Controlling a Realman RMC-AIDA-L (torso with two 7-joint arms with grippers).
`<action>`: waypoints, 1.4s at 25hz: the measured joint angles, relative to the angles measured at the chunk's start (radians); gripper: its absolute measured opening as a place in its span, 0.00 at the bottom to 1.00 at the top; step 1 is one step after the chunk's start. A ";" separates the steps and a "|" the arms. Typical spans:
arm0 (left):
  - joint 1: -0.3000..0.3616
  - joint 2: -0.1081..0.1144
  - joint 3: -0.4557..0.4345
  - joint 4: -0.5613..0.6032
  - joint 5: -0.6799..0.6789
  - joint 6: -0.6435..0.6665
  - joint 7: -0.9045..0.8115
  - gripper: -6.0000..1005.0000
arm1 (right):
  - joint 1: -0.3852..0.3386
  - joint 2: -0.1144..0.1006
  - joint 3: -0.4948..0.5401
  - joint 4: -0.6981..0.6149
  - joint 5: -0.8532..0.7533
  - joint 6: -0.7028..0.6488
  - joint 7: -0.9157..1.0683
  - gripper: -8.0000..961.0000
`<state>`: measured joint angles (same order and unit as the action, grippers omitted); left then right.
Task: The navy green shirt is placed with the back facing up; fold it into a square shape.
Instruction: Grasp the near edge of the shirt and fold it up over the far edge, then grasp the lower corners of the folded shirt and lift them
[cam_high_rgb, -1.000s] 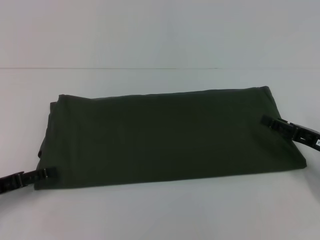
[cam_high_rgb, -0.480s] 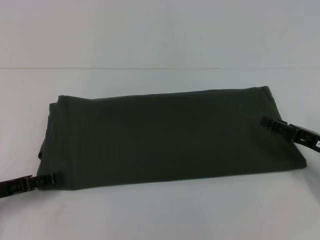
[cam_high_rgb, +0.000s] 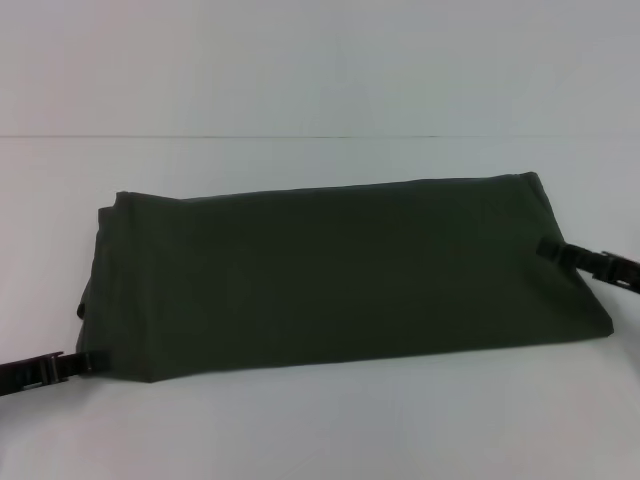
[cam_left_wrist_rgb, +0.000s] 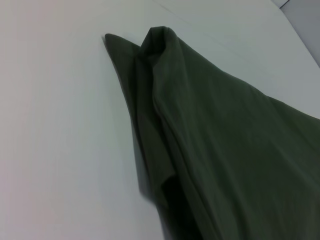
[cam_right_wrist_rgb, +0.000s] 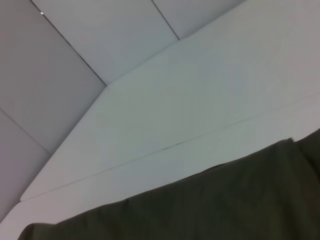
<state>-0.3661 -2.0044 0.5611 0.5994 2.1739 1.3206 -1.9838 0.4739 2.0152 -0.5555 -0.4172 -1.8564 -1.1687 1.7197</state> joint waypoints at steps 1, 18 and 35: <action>0.000 0.001 0.001 0.000 0.000 0.000 0.001 0.45 | -0.001 -0.004 0.000 -0.028 -0.023 -0.005 0.043 0.80; -0.014 0.008 0.008 0.000 0.003 0.016 0.007 0.01 | 0.211 -0.125 -0.084 -0.192 -0.674 -0.129 0.769 0.79; -0.021 0.010 0.008 0.003 0.003 0.027 0.005 0.01 | 0.211 -0.082 -0.127 -0.177 -0.698 -0.080 0.774 0.79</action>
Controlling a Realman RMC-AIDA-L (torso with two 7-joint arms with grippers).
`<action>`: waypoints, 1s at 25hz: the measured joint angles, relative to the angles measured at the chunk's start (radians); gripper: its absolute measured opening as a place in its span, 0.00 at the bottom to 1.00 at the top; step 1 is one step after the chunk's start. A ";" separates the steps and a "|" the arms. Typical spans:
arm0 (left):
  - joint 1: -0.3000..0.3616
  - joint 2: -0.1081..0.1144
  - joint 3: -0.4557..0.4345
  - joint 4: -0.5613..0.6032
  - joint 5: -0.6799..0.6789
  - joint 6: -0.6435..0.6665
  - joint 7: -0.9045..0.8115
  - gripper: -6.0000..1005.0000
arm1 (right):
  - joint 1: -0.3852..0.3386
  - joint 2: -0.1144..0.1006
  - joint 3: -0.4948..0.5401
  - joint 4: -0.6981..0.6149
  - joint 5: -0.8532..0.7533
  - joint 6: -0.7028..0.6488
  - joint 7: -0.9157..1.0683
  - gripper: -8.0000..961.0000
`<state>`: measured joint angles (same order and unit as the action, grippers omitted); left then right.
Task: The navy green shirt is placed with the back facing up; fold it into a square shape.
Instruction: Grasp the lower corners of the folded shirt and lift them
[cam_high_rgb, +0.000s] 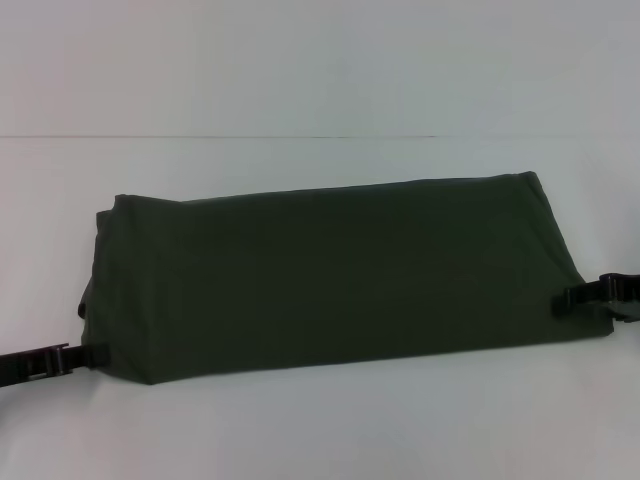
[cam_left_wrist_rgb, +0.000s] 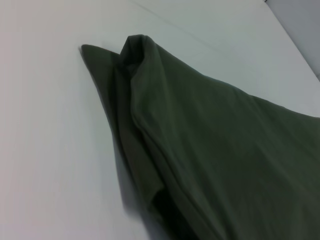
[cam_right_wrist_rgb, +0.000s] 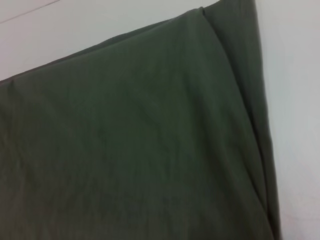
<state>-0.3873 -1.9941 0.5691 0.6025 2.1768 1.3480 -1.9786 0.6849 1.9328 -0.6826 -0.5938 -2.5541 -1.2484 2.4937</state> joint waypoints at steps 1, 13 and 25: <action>-0.001 0.000 0.000 0.000 0.000 0.000 0.000 0.01 | 0.000 0.002 0.002 0.000 0.000 0.000 0.000 0.79; -0.003 0.006 -0.003 0.000 0.000 0.001 -0.006 0.01 | -0.016 0.004 0.008 0.001 -0.001 -0.002 0.001 0.53; -0.006 0.024 -0.011 0.015 0.000 0.069 -0.008 0.01 | -0.017 -0.002 0.008 -0.007 0.002 -0.095 -0.035 0.04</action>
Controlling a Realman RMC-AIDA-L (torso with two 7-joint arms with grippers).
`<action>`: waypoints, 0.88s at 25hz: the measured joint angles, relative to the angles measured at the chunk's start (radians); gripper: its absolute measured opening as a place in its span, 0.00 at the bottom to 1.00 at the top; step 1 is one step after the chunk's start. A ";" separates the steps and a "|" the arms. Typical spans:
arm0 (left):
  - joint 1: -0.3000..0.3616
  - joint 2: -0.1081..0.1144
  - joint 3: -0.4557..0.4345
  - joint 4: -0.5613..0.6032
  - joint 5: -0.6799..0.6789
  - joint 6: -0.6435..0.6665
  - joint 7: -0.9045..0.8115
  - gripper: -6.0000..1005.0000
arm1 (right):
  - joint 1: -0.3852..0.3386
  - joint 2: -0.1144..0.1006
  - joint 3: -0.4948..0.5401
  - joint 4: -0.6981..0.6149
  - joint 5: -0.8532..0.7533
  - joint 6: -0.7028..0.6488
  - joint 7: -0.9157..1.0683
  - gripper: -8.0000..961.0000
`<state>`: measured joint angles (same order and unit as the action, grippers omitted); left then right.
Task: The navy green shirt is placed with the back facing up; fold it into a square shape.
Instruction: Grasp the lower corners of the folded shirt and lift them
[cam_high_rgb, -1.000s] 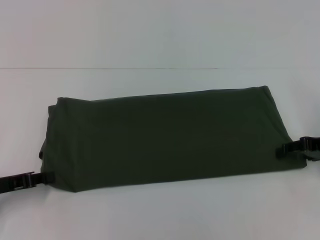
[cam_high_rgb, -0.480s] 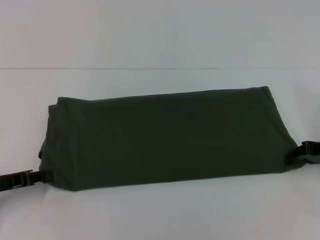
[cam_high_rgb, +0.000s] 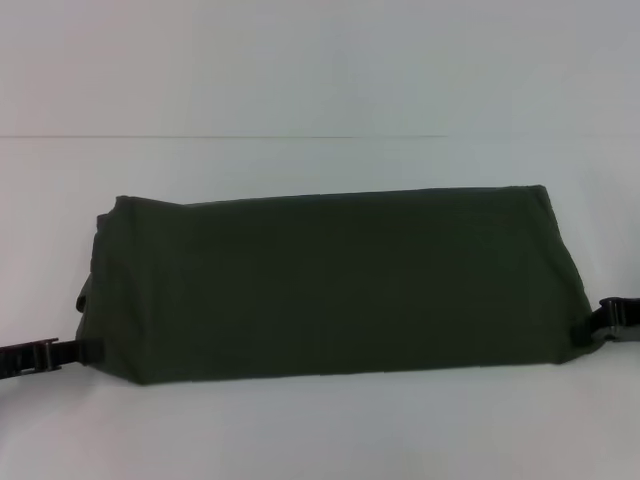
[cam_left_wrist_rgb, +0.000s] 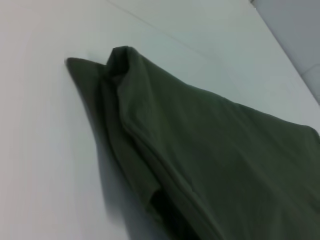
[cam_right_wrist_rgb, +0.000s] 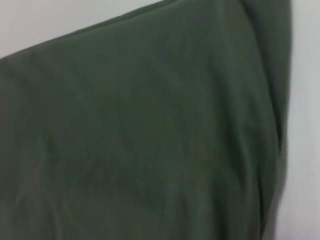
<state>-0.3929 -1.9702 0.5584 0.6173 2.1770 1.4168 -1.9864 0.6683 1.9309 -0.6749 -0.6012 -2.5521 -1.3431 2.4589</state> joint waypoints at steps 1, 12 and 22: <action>0.000 0.005 -0.001 0.001 0.004 0.016 -0.002 0.01 | -0.002 -0.001 0.000 -0.002 0.000 -0.019 -0.007 0.02; 0.001 0.046 -0.102 0.071 0.216 0.219 -0.101 0.01 | -0.054 -0.003 -0.012 -0.007 -0.007 -0.202 -0.099 0.04; 0.009 0.045 -0.131 0.071 0.278 0.240 -0.118 0.01 | -0.074 0.011 -0.009 -0.010 -0.004 -0.214 -0.132 0.06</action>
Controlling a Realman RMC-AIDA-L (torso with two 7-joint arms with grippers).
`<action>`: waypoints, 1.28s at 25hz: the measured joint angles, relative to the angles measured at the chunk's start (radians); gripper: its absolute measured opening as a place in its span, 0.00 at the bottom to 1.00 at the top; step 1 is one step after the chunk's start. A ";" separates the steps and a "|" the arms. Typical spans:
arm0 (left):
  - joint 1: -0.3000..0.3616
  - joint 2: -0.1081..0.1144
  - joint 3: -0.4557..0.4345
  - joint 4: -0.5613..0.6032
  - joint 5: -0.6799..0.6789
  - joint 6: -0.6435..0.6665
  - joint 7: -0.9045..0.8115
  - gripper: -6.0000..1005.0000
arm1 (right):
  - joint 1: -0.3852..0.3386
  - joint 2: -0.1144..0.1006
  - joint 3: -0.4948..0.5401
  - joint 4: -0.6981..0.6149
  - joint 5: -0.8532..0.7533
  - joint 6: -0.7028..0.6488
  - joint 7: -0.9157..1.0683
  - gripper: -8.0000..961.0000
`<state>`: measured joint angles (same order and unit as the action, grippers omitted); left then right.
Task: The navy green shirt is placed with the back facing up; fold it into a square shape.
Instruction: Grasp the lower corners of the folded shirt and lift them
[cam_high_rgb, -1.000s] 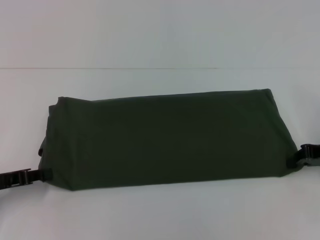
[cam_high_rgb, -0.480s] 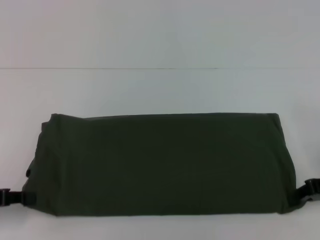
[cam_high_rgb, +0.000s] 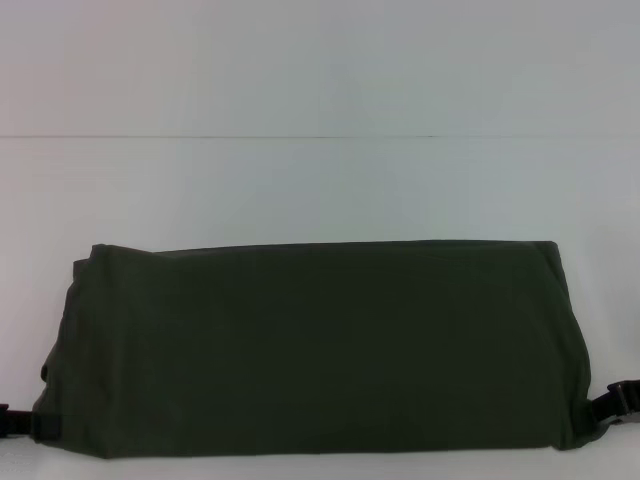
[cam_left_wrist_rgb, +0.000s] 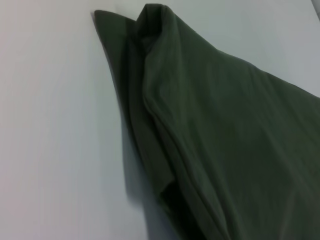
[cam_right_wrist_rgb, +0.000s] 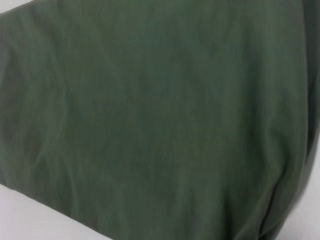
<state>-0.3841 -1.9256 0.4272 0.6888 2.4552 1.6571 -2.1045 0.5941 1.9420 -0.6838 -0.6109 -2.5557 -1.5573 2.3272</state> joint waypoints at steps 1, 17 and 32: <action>0.000 -0.001 -0.001 0.000 0.000 -0.001 0.000 0.01 | 0.000 0.000 0.002 -0.002 0.001 -0.002 -0.002 0.06; -0.003 0.000 -0.016 -0.003 -0.003 -0.011 -0.021 0.05 | -0.052 -0.009 0.150 -0.106 0.006 -0.077 -0.030 0.35; 0.041 0.013 -0.163 0.087 0.019 -0.015 -0.080 0.36 | -0.081 -0.016 0.306 -0.144 0.222 -0.154 -0.319 0.90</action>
<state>-0.3433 -1.9121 0.2645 0.7762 2.4741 1.6424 -2.1845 0.5131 1.9263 -0.3779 -0.7548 -2.3332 -1.7117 2.0083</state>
